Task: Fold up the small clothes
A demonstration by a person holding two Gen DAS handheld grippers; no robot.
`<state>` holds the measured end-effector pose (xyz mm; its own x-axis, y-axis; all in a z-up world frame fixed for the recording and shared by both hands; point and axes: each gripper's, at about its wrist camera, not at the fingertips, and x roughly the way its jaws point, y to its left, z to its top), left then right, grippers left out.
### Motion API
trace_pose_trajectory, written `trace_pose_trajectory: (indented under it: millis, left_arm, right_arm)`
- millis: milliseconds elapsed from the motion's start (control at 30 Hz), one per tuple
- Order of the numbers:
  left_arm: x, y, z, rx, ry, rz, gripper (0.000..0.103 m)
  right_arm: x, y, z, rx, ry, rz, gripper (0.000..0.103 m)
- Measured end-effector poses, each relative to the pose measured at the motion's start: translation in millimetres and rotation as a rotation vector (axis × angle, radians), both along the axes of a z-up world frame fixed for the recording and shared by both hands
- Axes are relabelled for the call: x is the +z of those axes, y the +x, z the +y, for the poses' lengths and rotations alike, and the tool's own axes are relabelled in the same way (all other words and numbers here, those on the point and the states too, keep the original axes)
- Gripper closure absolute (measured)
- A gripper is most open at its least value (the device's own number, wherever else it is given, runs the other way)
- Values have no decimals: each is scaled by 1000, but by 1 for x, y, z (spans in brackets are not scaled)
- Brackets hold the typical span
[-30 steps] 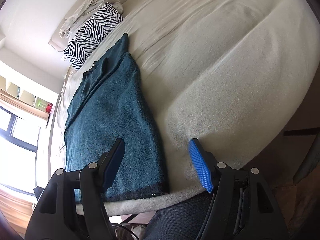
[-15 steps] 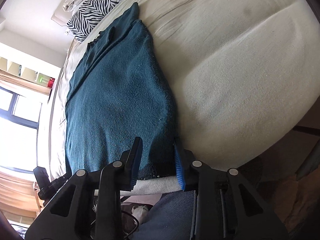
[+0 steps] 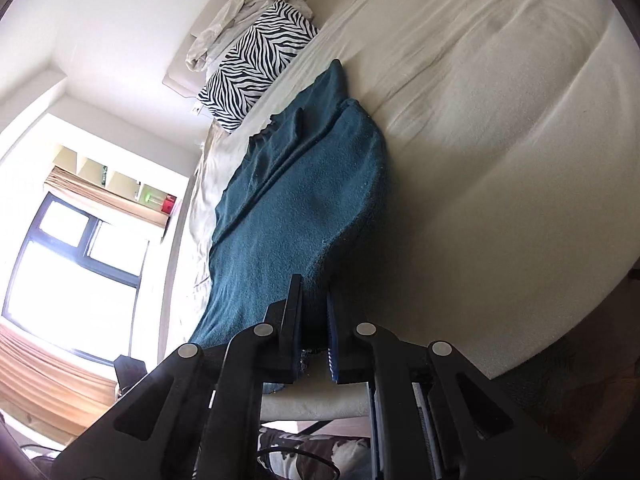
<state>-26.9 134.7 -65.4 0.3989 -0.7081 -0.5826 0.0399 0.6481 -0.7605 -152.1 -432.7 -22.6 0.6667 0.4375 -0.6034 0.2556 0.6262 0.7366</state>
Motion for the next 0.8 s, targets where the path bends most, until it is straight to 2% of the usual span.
trace_pose_trajectory:
  millis: [67,233,467,800]
  left_arm:
    - [3,1,2,10,-38,-1,97]
    - [8,4,-2,32,-83,-11,97]
    - [13,16,2,80,-172,-27,97]
    - [44,55,8,137,-259,-111,97]
  right_arm:
    - [-2,3,1,-5,3,10,94]
    - [4,5,3,-13,47,-67,94]
    - [10,20,4,-10,65,-93,94]
    - [33,63,0,-24,78,-172,94]
